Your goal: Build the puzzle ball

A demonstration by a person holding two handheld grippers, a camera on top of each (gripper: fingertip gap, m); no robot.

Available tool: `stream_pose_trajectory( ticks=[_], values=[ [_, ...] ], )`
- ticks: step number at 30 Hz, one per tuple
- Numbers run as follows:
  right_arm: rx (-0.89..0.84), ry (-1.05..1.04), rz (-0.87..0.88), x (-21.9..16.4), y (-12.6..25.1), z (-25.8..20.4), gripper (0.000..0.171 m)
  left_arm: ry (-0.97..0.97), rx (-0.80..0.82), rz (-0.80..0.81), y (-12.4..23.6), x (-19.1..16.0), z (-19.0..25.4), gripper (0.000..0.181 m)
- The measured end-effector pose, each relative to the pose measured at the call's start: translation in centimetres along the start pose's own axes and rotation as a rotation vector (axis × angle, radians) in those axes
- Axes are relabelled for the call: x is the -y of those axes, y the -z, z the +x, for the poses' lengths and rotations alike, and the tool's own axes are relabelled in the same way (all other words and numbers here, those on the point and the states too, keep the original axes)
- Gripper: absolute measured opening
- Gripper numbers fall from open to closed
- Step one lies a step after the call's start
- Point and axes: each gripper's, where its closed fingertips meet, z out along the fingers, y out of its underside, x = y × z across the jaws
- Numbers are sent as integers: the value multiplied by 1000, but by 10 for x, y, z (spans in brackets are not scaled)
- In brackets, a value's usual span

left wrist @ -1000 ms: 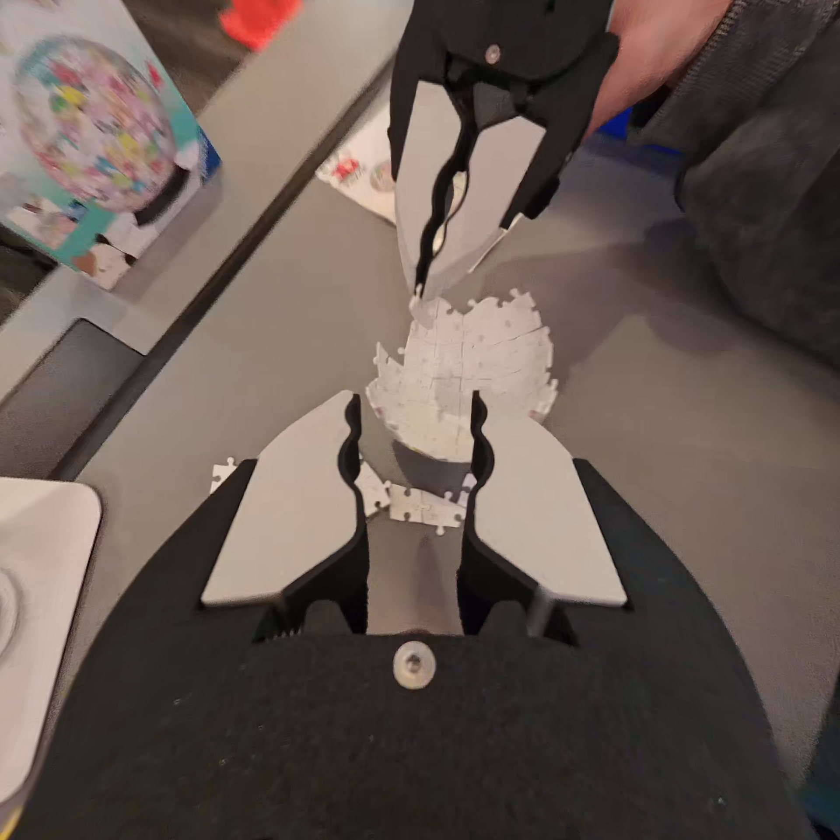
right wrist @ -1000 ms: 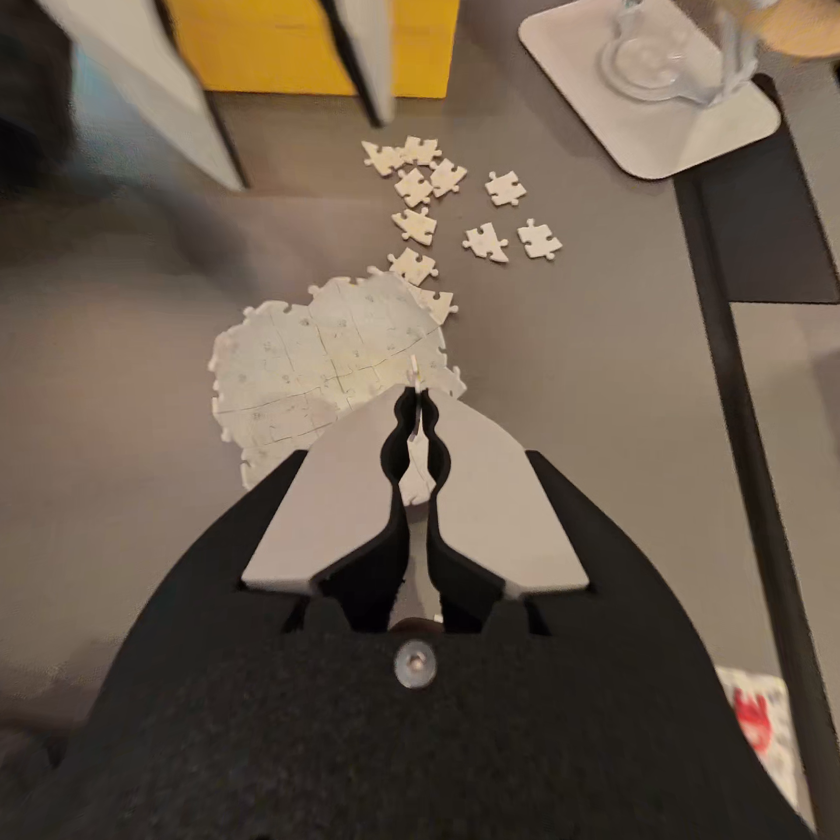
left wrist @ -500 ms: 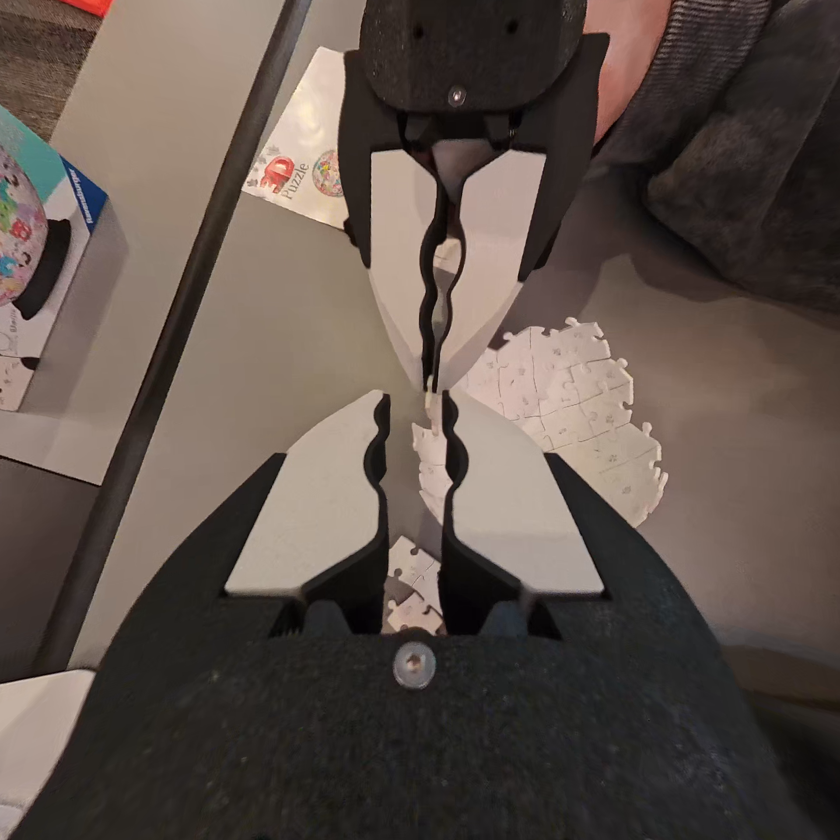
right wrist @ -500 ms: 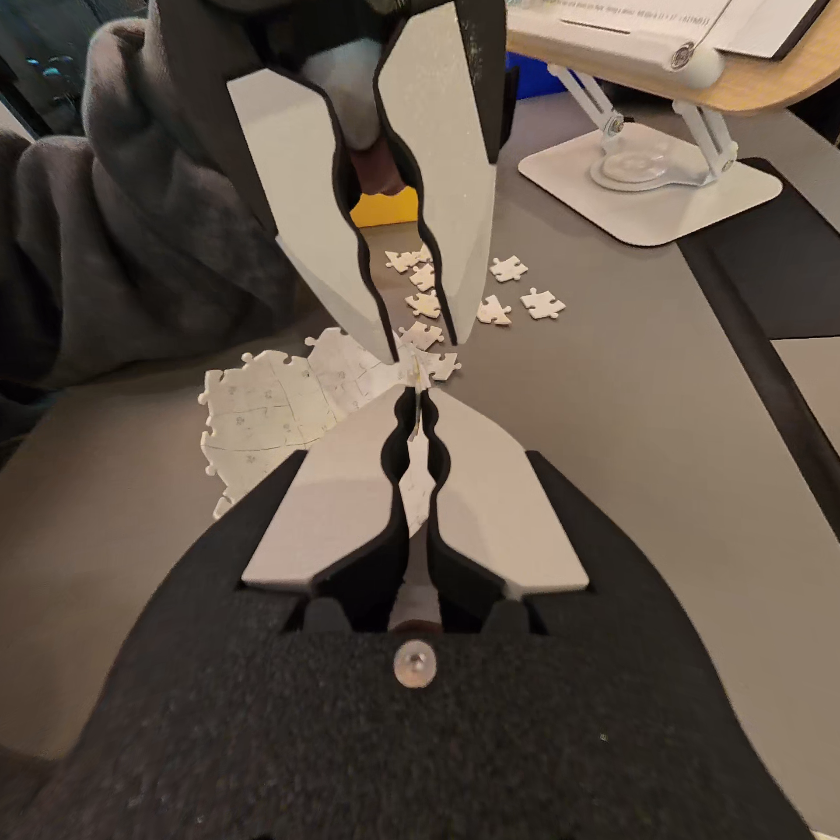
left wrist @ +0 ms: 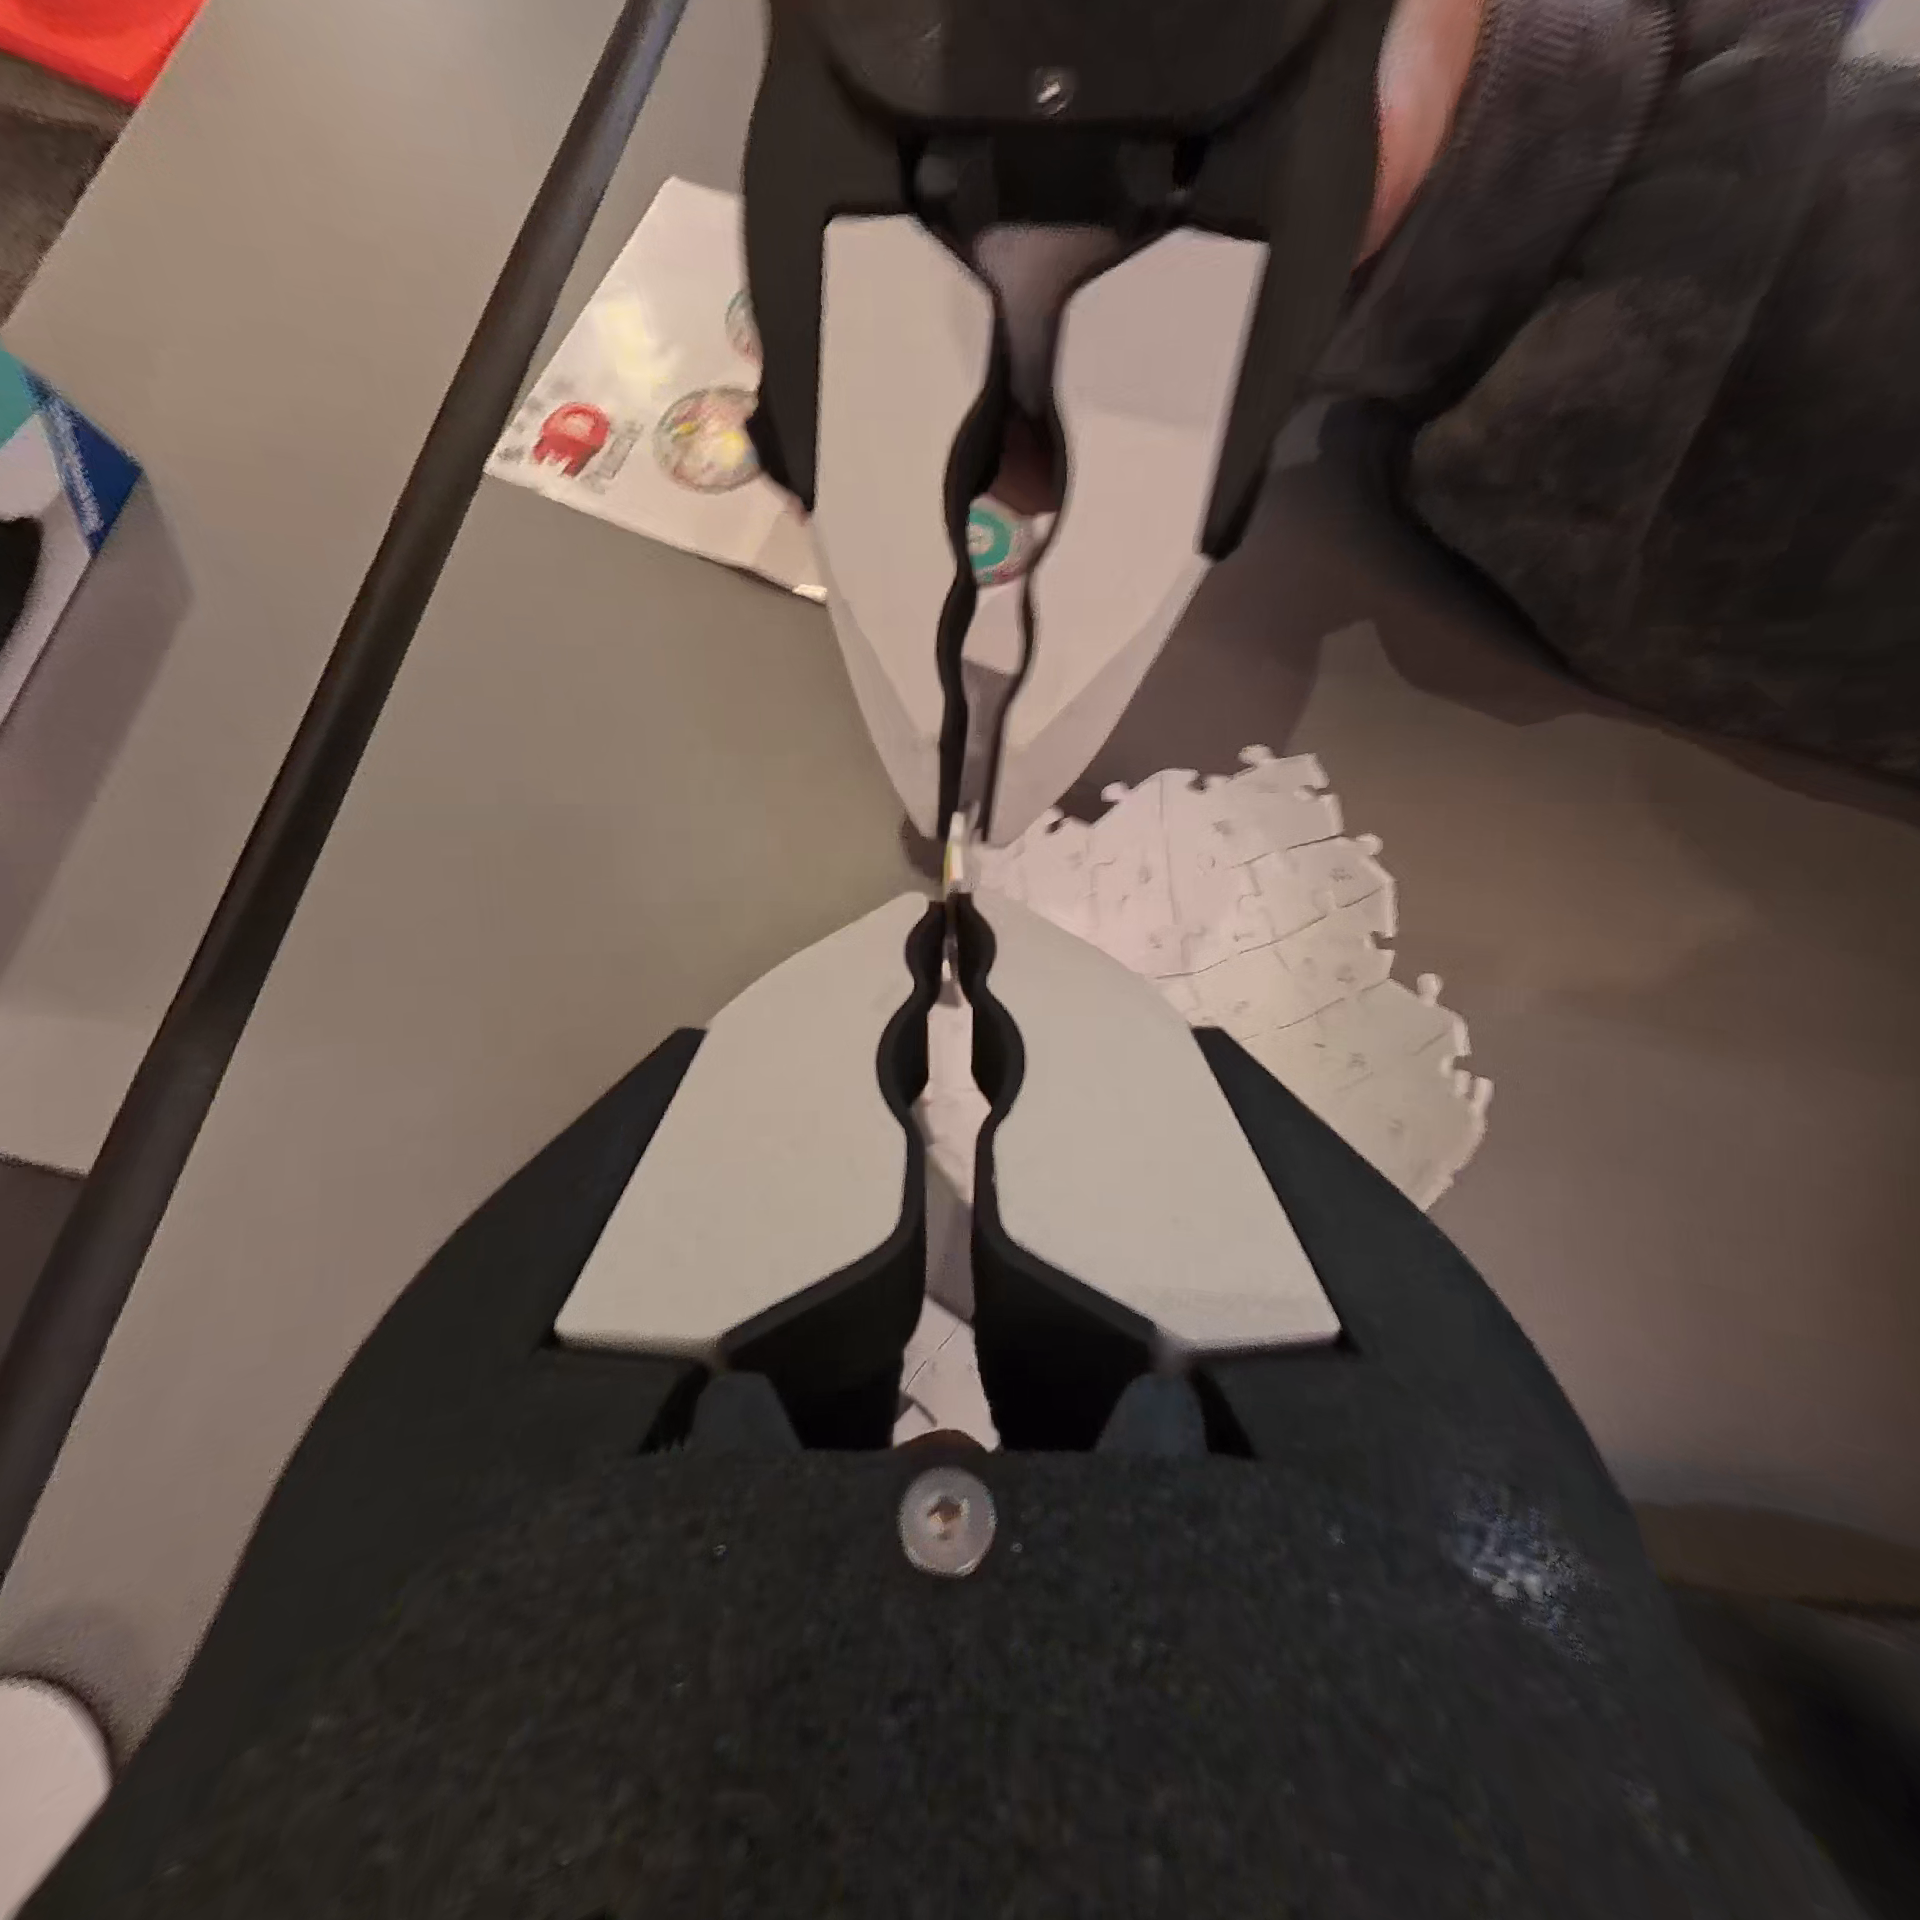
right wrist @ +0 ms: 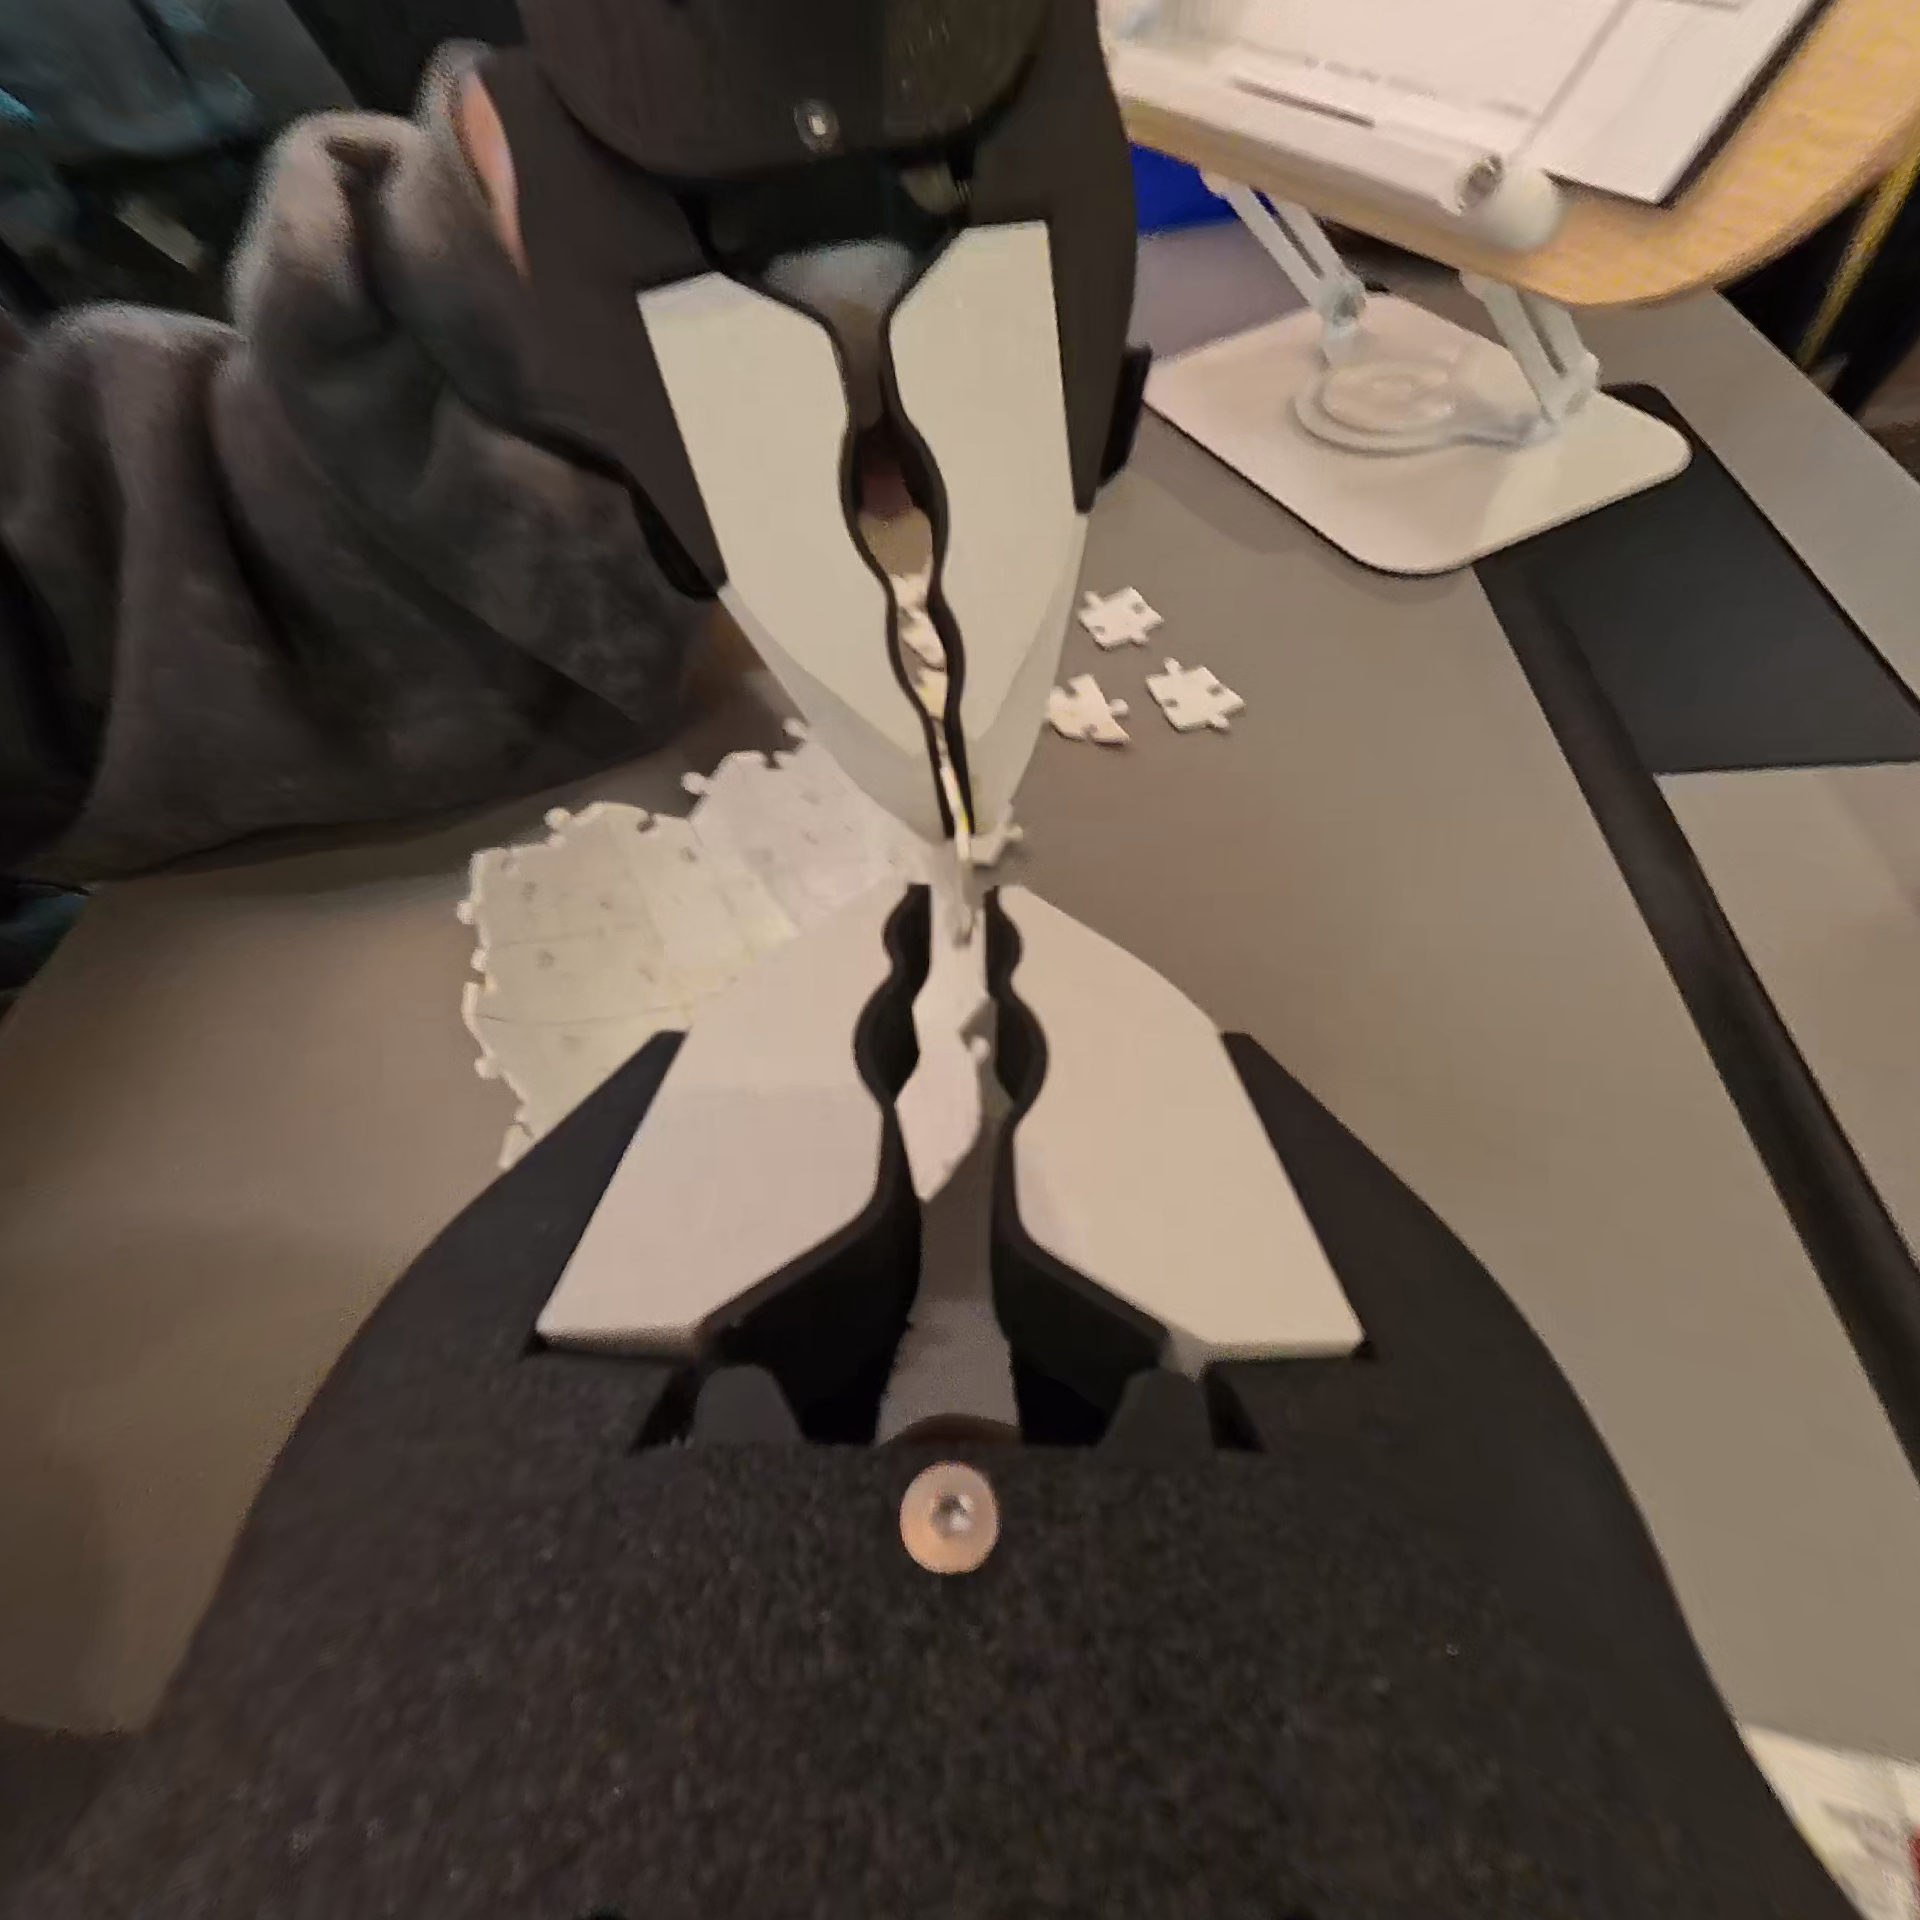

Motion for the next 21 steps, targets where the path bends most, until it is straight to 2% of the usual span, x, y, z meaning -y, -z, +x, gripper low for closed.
stream_pose_trajectory(
  ticks=[1, 10, 21],
  values=[
    [-29, 12, -28, -2, 1, 3, 13, 11, 8, -12, 0, -2, -2, 2],
    [-148, 155, -168, -4, -1, 3, 11, 9, -8, -42, -3, -6, 2, 2],
    [-116, 140, -204, -9, -4, -1, 2, -1, -15, -74, -12, -10, 5, 2]
  ],
)
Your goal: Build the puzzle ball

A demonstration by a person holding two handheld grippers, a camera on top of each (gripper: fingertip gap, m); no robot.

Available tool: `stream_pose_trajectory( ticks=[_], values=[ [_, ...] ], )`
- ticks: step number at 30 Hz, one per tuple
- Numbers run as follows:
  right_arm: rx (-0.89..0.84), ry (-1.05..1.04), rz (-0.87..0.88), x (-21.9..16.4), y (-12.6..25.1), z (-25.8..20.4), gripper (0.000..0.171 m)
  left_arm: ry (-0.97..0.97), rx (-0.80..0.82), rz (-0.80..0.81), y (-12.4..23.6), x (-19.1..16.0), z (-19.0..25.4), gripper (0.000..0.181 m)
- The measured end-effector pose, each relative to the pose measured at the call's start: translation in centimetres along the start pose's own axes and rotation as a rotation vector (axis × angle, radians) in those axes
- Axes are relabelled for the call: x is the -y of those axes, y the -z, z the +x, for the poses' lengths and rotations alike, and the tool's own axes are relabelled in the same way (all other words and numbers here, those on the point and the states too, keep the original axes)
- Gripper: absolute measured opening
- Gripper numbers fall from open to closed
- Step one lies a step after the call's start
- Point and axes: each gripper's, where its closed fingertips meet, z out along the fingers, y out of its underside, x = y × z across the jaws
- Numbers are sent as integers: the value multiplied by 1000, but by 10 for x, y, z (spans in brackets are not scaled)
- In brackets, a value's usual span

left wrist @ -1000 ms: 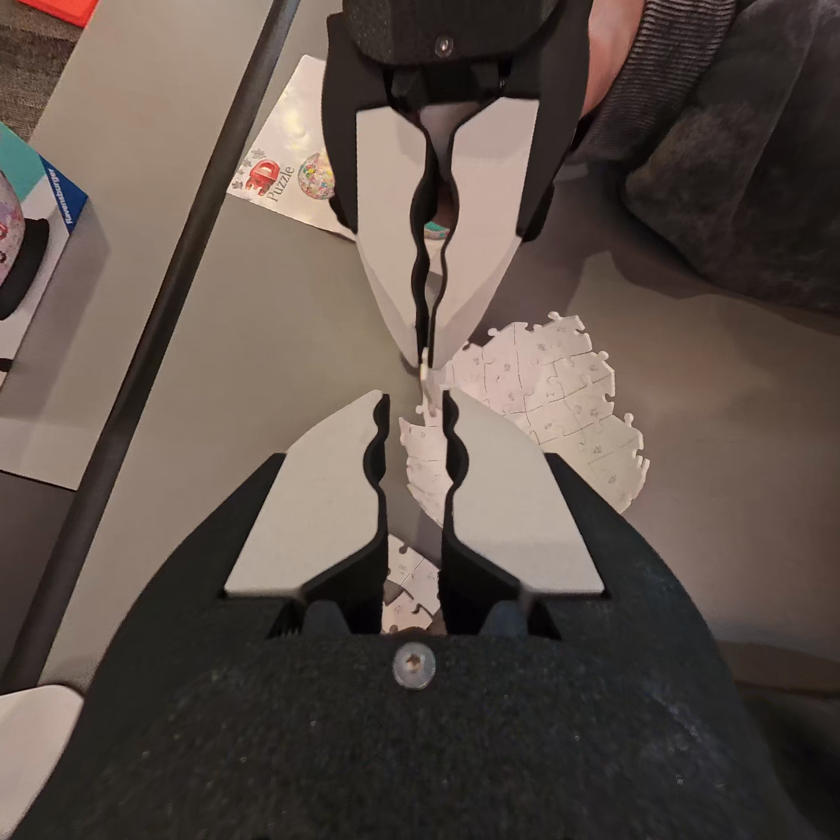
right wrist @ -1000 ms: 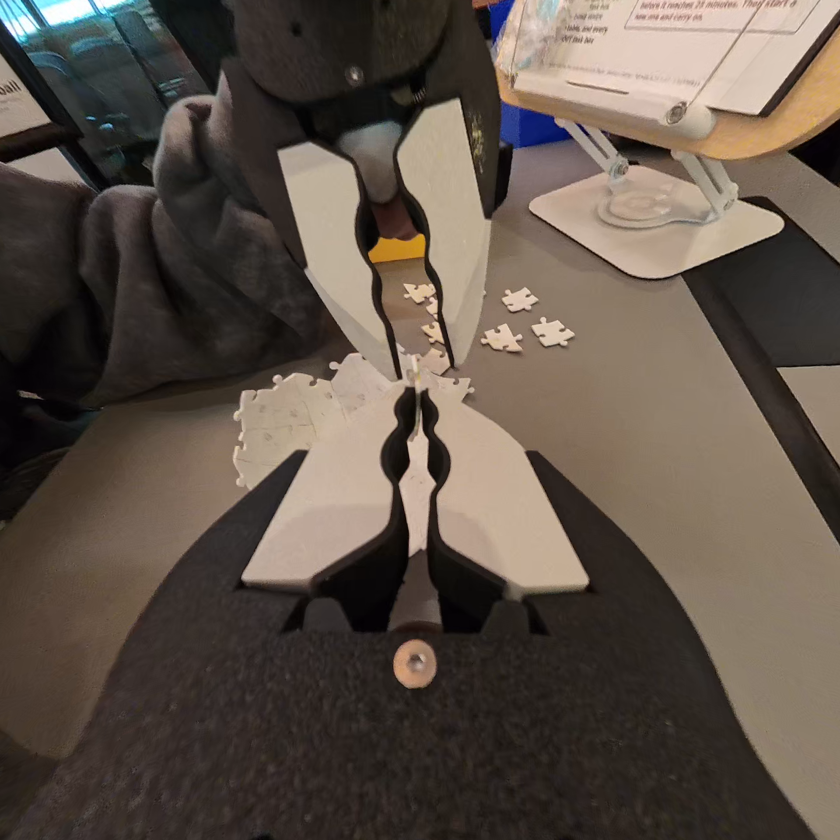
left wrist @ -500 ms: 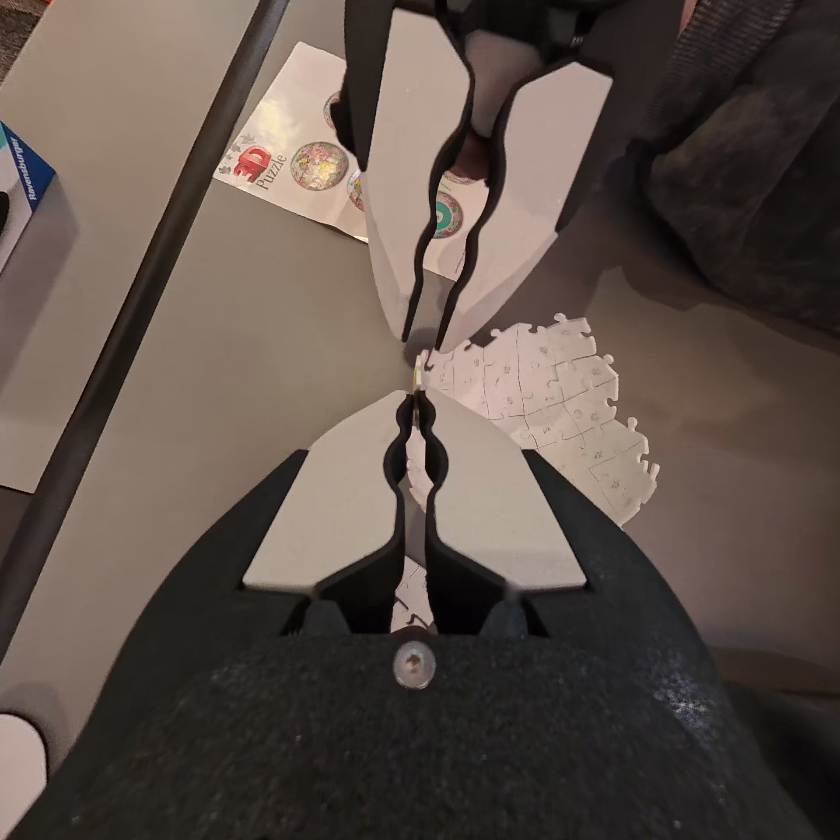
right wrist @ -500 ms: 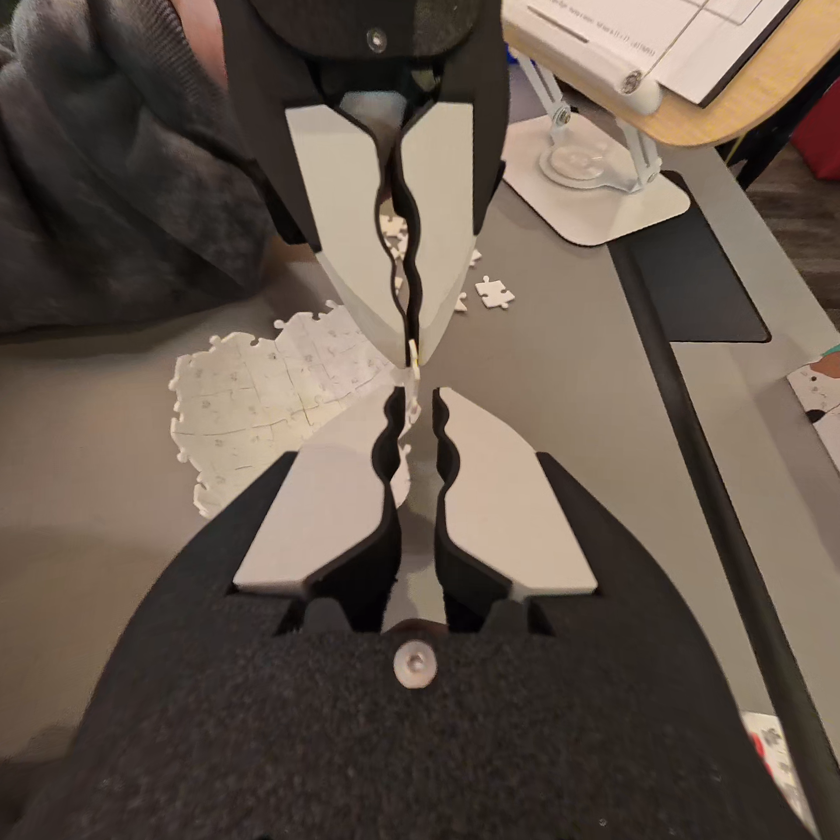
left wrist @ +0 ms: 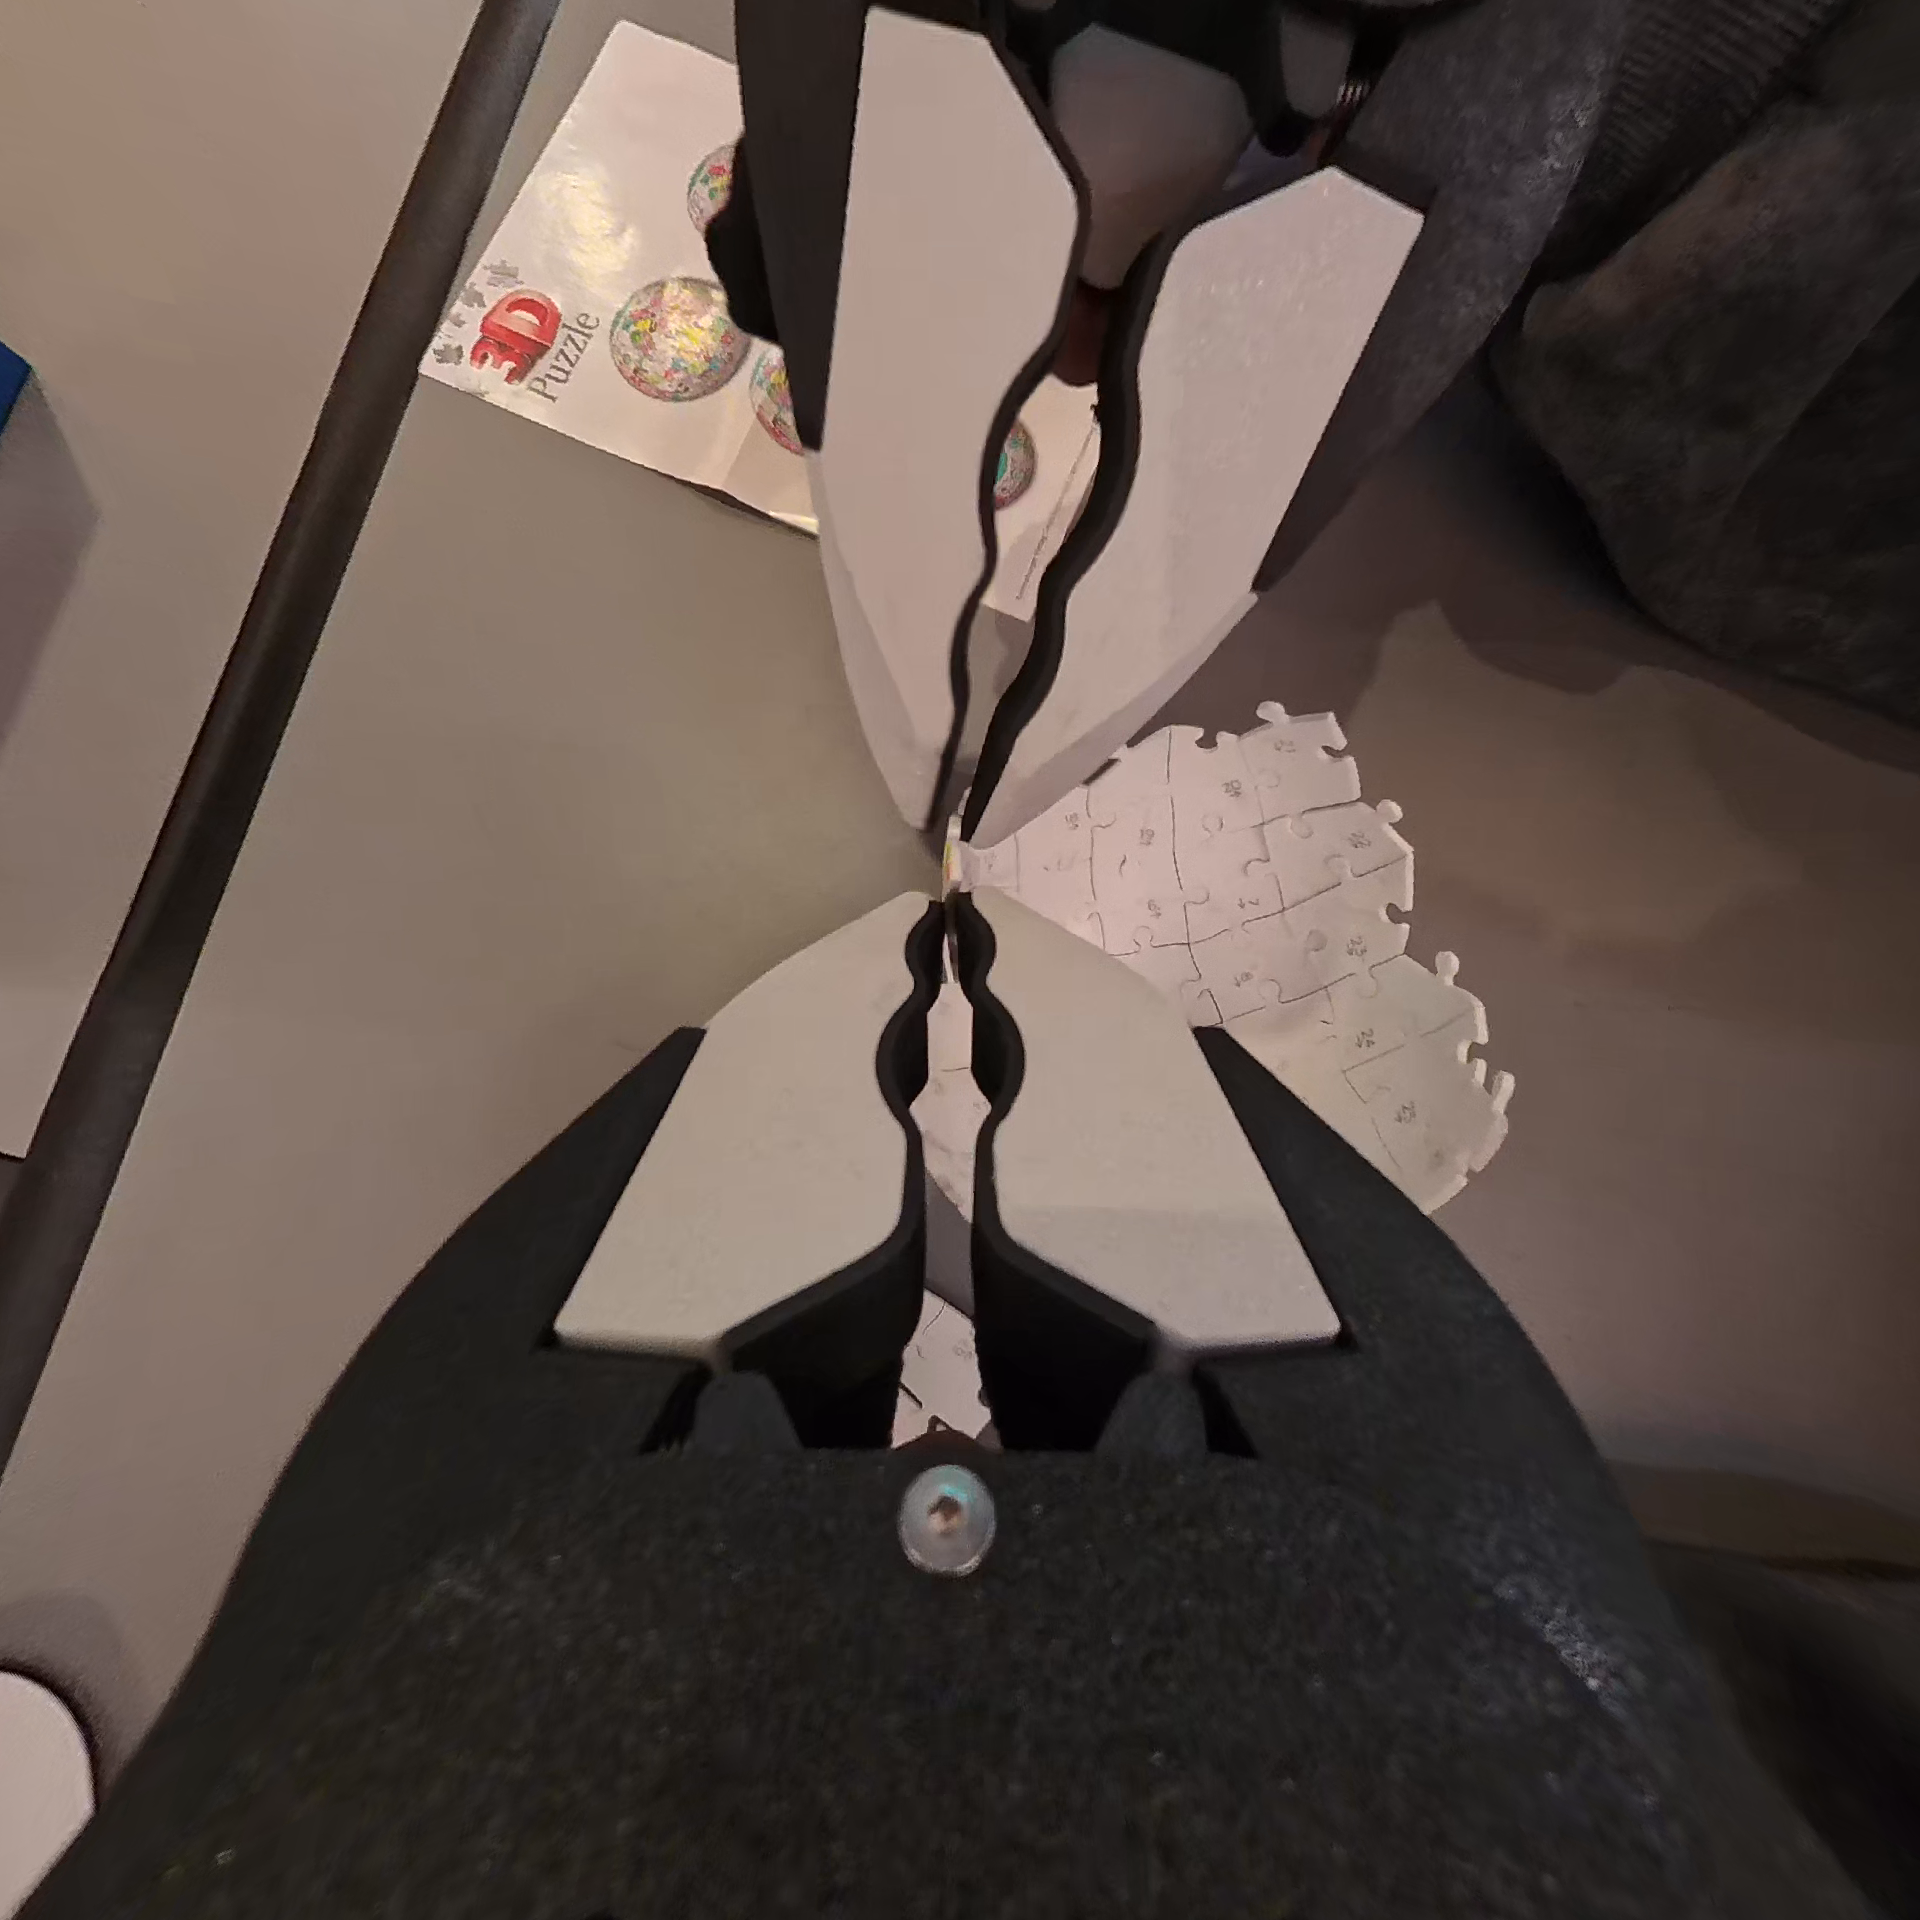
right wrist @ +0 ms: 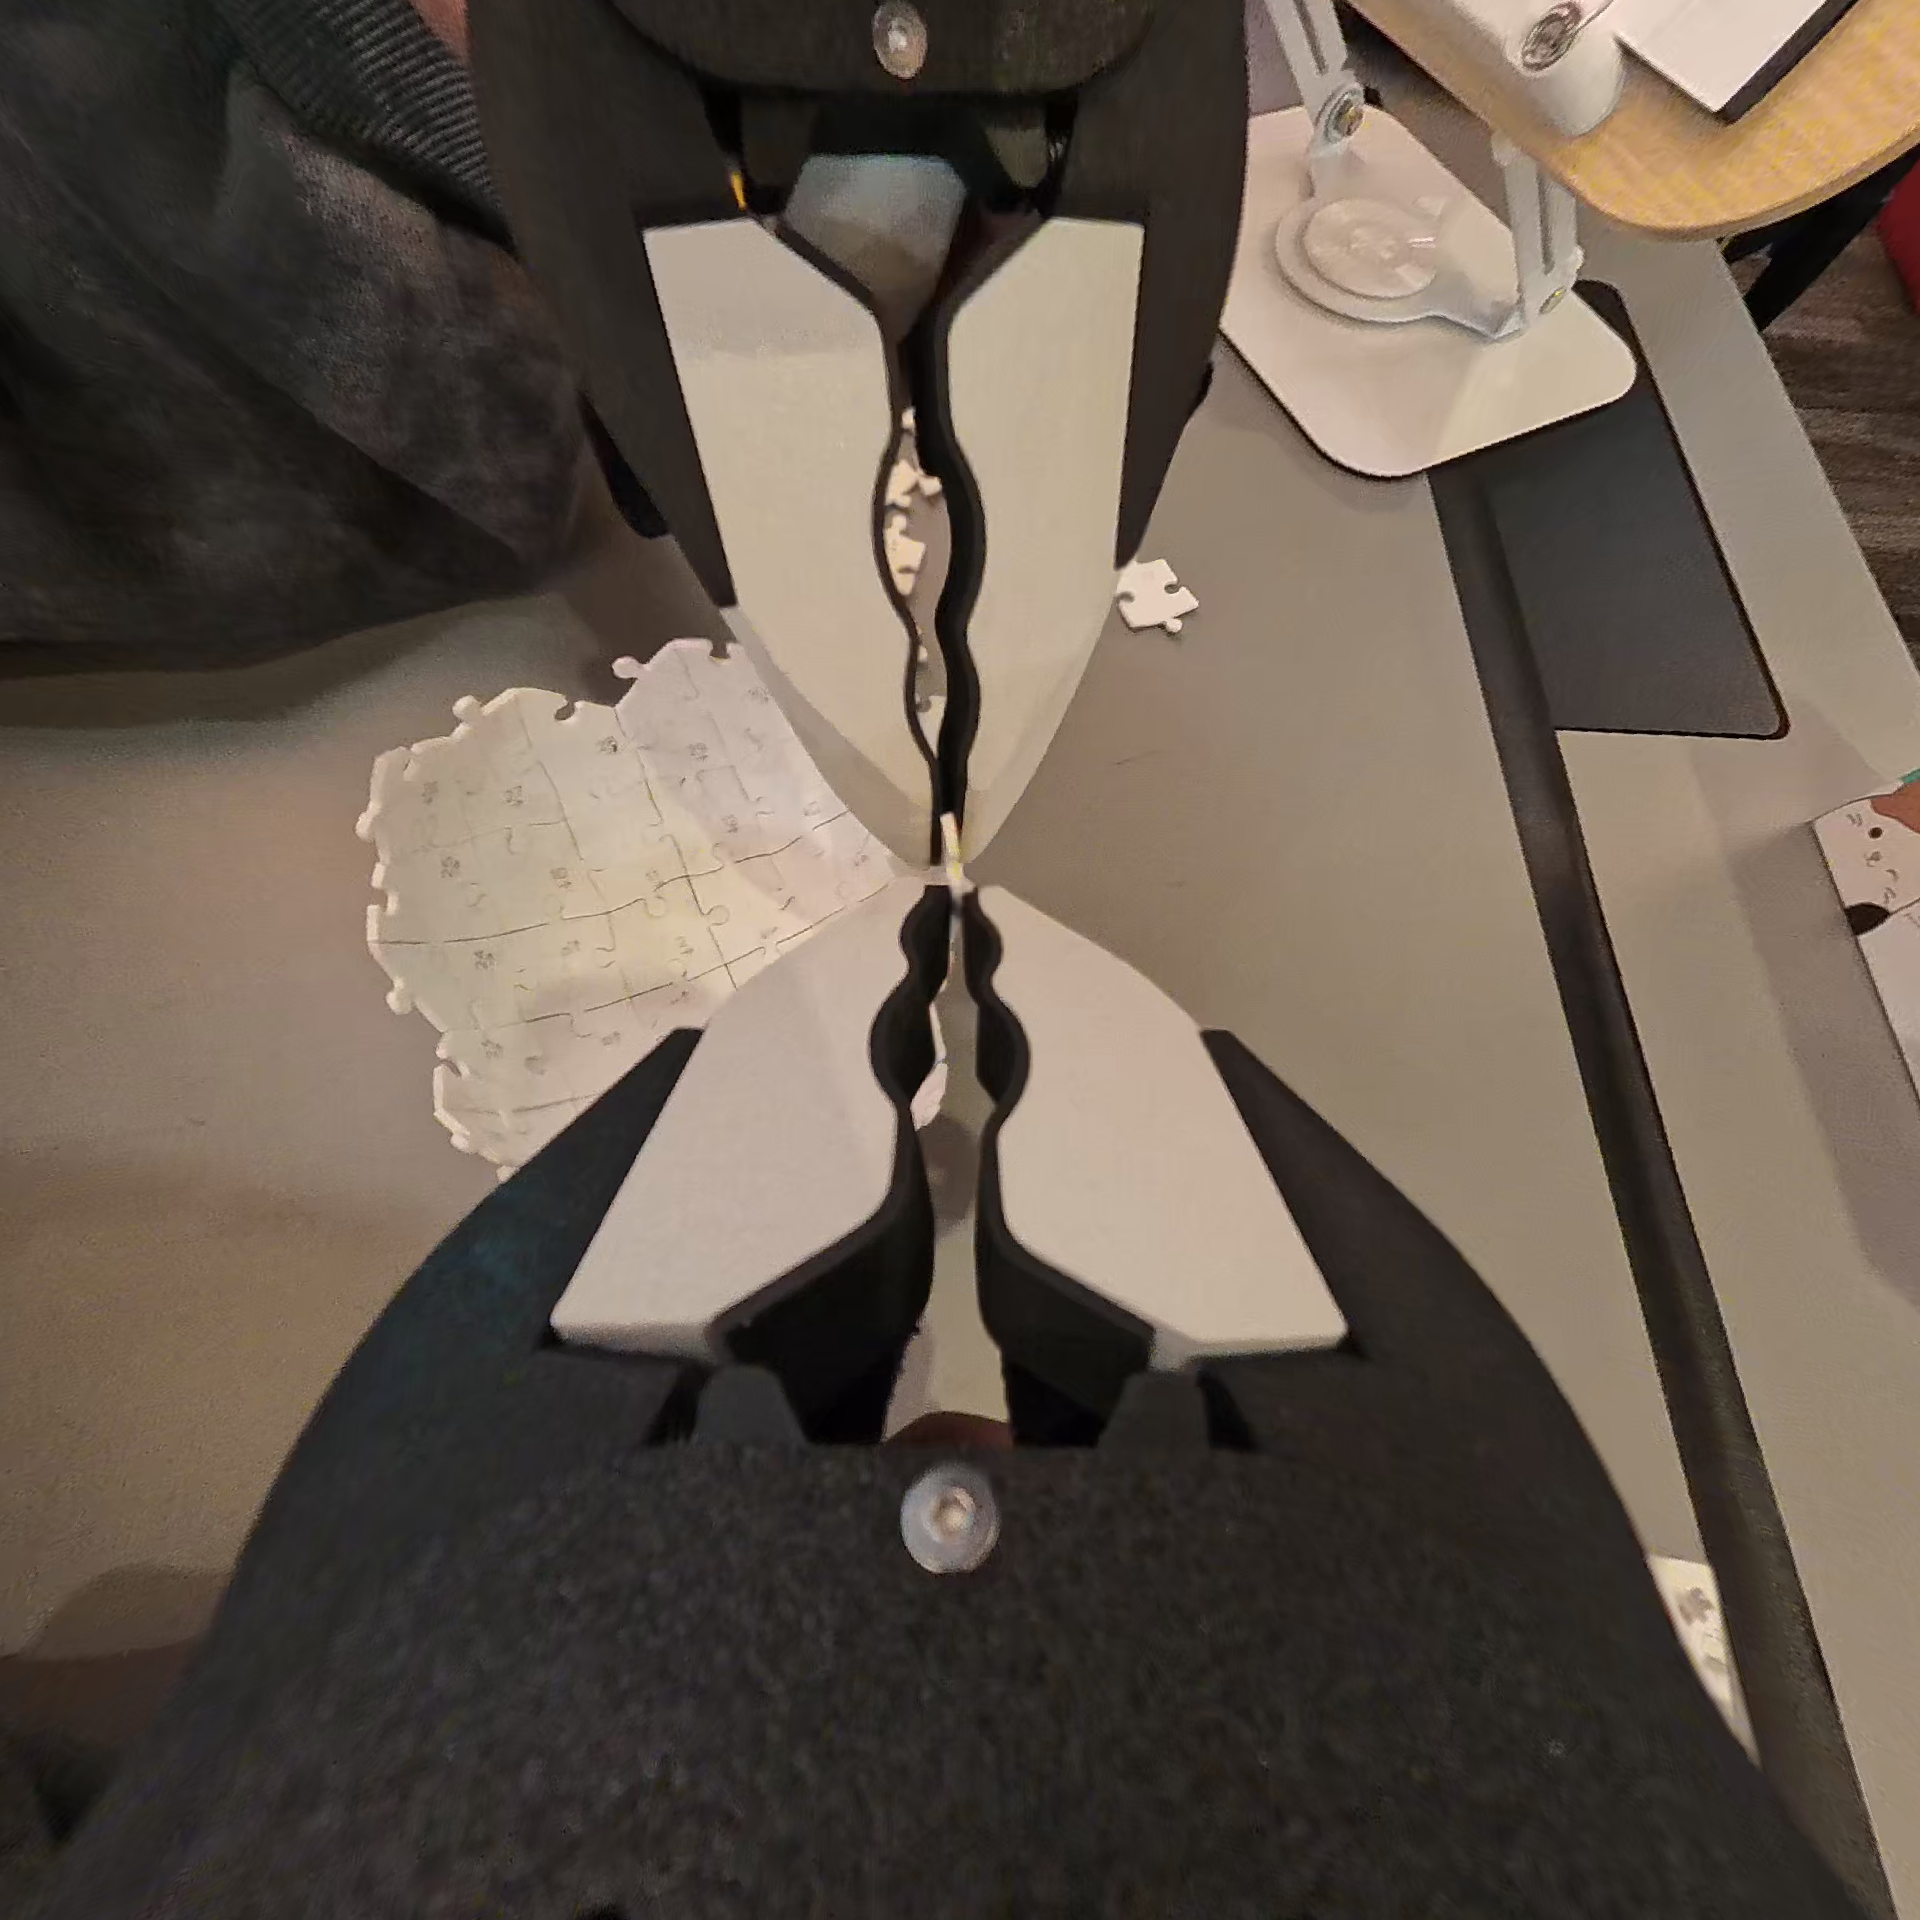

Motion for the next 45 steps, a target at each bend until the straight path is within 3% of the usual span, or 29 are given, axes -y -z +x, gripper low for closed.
stream_pose_trajectory(
  ticks=[11, 14, 21, 45],
  values=[
    [45, 9, -81, -9, -1, -3, 2, -27, -9, -28, -6, -3, 3, 2],
    [43, 24, -139, -9, 1, 7, 2, -13, 11, -9, 3, -1, 0, 25],
    [131, 15, -238, -23, -18, -2, 2, 45, 74, -66, 12, -17, -16, 31],
    [75, 34, -402, -40, -31, 4, 2, 75, 50, -99, -3, -22, -16, 27]
  ],
)
